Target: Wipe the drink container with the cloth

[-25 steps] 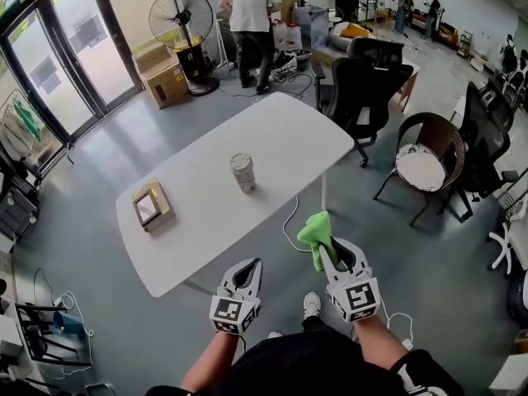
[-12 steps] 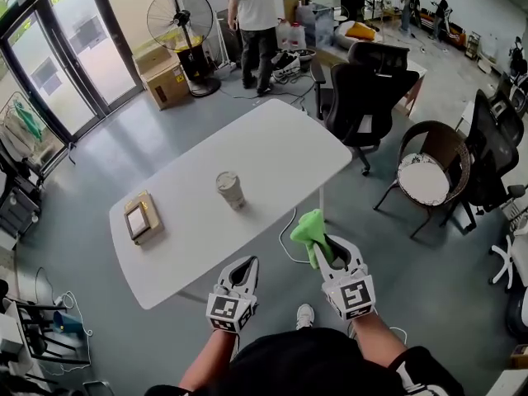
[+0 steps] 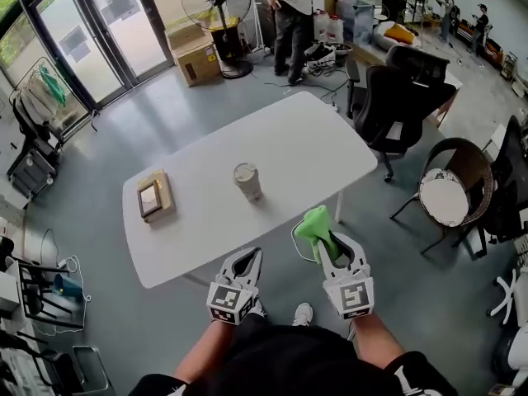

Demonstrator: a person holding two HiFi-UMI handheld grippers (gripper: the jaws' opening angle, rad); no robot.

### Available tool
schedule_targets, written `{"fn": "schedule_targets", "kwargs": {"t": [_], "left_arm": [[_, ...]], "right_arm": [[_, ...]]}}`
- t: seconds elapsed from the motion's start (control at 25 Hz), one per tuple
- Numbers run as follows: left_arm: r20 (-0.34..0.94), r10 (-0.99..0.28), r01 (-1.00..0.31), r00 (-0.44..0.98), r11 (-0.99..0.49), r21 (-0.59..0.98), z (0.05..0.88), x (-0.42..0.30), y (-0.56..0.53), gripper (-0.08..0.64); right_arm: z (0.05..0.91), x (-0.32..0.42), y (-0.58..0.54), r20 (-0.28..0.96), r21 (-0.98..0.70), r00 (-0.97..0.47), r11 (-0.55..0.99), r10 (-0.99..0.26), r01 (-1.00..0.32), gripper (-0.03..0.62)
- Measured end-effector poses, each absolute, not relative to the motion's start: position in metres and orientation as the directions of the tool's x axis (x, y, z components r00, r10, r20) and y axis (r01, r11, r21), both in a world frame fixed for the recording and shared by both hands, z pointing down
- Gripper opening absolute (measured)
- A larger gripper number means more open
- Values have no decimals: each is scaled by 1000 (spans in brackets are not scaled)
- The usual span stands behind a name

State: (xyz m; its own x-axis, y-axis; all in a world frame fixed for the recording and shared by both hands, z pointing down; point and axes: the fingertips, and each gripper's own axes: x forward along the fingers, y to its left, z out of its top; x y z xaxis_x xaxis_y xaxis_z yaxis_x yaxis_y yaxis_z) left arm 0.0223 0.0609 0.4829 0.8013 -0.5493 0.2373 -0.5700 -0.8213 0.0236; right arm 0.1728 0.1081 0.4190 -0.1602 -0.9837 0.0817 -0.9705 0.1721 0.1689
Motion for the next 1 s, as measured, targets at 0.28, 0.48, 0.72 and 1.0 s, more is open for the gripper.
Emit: {"fn": "schedule_targets", "kwargs": {"t": [0.28, 0.48, 0.72, 1.0], "left_arm": [[209, -610, -627, 764, -779, 19, 477, -13, 20, 14], [221, -637, -655, 739, -755, 13, 479, -41, -21, 14], [212, -645, -665, 734, -746, 37, 487, -72, -63, 14], [235, -648, -677, 724, -733, 65, 504, -115, -99, 14]], "right_arm": [[420, 134, 55, 103, 268, -215, 236, -971, -934, 83], [421, 108, 9, 107, 264, -232, 253, -967, -931, 83], [428, 75, -42, 145, 298, -259, 292, -955, -909, 83], [442, 32, -83, 200, 366, -252, 311, -947, -877, 83]]}}
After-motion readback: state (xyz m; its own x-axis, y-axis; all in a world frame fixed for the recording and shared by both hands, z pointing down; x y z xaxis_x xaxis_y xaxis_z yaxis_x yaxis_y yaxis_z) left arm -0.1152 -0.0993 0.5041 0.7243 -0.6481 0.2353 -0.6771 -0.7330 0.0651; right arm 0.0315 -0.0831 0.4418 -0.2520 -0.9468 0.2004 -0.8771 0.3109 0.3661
